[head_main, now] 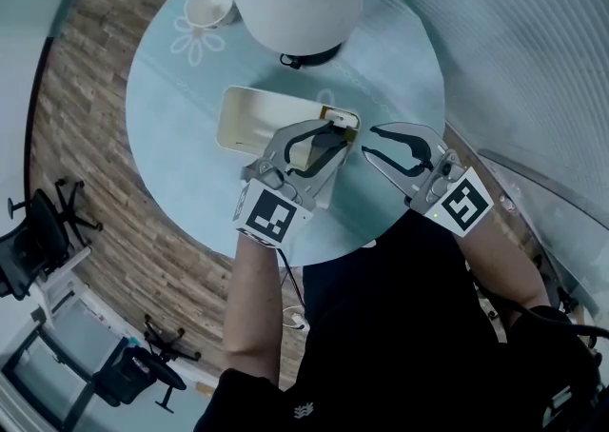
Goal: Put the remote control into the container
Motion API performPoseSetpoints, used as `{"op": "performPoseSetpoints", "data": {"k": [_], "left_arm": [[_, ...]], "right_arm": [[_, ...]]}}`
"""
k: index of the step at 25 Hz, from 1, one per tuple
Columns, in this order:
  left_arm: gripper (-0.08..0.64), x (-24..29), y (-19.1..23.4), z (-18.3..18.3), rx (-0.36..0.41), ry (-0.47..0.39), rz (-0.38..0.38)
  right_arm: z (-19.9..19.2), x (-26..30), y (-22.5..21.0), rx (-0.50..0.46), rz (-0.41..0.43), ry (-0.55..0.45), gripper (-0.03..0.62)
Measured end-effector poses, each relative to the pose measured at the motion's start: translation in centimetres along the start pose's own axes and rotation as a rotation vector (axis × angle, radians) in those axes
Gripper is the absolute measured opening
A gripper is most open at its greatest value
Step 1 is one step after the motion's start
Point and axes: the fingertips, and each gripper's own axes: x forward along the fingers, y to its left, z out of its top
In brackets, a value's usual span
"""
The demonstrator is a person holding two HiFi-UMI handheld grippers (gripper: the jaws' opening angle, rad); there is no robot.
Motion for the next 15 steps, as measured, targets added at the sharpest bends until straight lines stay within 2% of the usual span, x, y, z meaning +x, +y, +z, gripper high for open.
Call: {"op": "performPoseSetpoints", "data": {"k": [6,10,13,15], "left_arm": [[0.155,-2.9,0.9,3.2,0.017,-0.086,0.066],[0.153,-6.8,1.8,7.5,0.025,-0.165,0.162],[0.134,-9.9,2.4,10.8,-0.068,-0.264,0.294],[0.125,-12.0,2.7,12.7,-0.103,-0.311,0.364]], "right_arm": [[2.5,0.0,0.5,-0.026,0.003,-0.018,0.11],[5.3,0.2,0.5,-0.084,-0.024,-0.019,0.104],[7.0,0.6,0.6,-0.178,-0.071,0.011,0.077],[8.1,0.7,0.7,-0.18,-0.089,0.019,0.064]]}}
